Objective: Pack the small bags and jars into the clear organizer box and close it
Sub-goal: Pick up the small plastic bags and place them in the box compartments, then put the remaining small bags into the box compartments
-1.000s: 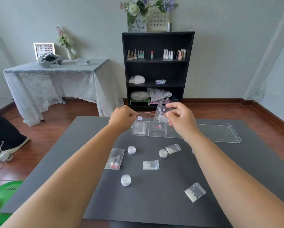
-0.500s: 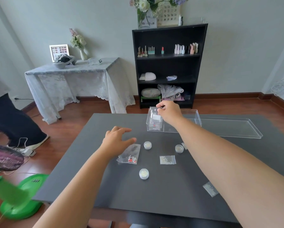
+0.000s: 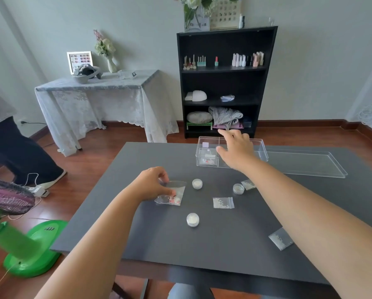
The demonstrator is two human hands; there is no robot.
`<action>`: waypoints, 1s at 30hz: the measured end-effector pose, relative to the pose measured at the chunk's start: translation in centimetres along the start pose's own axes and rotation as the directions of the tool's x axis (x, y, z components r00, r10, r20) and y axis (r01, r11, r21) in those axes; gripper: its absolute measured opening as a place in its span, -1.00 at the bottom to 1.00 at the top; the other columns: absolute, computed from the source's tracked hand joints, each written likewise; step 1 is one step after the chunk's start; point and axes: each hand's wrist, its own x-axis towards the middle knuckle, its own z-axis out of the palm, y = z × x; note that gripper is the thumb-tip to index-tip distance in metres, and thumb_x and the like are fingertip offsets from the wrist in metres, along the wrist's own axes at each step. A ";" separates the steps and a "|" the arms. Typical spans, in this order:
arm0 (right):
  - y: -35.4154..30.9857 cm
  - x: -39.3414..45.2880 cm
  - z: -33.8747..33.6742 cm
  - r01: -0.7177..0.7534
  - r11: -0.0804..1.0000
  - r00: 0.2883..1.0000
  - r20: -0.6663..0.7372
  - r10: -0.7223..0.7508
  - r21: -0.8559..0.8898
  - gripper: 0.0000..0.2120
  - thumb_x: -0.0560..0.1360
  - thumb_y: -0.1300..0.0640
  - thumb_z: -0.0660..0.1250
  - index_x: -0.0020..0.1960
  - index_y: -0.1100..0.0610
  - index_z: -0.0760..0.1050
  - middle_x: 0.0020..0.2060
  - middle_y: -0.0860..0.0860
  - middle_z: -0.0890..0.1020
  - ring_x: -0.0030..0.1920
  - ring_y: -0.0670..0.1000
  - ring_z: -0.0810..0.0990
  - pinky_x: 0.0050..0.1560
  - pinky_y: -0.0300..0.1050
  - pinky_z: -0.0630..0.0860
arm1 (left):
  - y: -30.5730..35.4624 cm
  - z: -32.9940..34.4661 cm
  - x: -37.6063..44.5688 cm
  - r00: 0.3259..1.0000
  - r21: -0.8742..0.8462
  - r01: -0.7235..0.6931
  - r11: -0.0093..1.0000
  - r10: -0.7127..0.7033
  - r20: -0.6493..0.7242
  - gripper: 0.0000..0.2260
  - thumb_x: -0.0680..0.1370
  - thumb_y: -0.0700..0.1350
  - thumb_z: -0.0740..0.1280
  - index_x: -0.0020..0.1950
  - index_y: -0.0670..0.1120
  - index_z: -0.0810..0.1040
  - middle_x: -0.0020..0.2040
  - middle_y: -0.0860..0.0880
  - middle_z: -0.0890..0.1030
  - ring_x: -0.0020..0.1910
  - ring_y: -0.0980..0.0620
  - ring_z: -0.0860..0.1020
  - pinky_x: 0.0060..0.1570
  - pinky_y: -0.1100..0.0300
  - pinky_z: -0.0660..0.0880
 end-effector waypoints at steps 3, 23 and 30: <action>1.8 -2.5 -0.3 0.021 0.998 1.000 0.001 -0.021 -0.054 -0.56 0.54 -0.07 0.17 0.41 -0.06 0.30 0.33 0.04 0.39 0.24 0.17 0.30 0.22 0.07 0.29 | 0.1 -0.3 0.2 1.000 -0.064 -0.016 0.998 0.016 -0.009 -0.69 0.26 -0.07 0.61 -0.20 0.03 0.49 -0.21 0.02 0.58 -0.29 0.05 0.51 -0.30 0.18 0.49; 4.9 -7.3 -0.5 0.067 0.989 0.997 -0.045 -0.062 0.134 -0.61 0.53 0.10 0.27 0.36 -0.04 0.44 0.26 -0.05 0.53 0.31 0.04 0.39 0.36 -0.02 0.21 | 12.4 -0.2 9.8 0.932 -0.035 -0.297 0.954 0.282 -0.226 -0.76 0.54 -0.27 0.22 0.07 0.05 0.49 -0.13 0.06 0.61 -0.14 0.02 0.57 -0.26 0.20 0.51; 5.0 -7.5 -0.4 0.077 0.987 0.996 -0.063 -0.068 0.139 -0.59 0.52 0.12 0.26 0.35 -0.06 0.43 0.26 -0.06 0.53 0.30 0.04 0.39 0.37 0.03 0.26 | 12.5 1.2 11.1 0.960 0.116 -0.256 0.960 0.267 -0.089 -0.61 0.50 -0.24 0.29 0.27 0.07 0.39 -0.13 -0.04 0.52 -0.34 0.02 0.49 -0.35 0.12 0.52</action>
